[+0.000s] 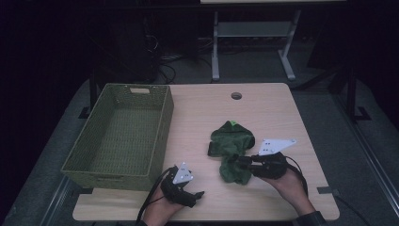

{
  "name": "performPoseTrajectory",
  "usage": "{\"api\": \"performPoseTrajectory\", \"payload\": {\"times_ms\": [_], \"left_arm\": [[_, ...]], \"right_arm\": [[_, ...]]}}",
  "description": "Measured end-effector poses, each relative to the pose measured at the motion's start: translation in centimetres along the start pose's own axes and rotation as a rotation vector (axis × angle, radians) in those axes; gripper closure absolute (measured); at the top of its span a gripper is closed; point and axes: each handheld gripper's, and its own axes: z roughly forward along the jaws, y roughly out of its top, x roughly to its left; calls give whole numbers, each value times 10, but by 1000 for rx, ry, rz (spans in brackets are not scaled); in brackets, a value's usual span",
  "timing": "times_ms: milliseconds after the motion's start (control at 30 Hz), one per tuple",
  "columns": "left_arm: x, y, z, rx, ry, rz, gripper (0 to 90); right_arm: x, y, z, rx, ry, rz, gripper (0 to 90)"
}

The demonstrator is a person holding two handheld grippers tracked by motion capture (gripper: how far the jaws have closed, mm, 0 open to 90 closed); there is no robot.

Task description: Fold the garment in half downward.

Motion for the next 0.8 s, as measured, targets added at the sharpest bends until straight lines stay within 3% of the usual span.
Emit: {"api": "performPoseTrajectory", "payload": {"times_ms": [133,267,633,800], "left_arm": [[0,0,0,-1,2,2,136],[0,0,0,2,2,6,137],[0,0,0,1,0,1,136],[0,1,1,4,-2,4,127]], "right_arm": [[-11,-3,2,10,-65,31,879],[-18,-6,20,51,-45,61,894],[-19,-14,58,194,15,61,897],[-17,-16,63,229,14,81,899]]}}
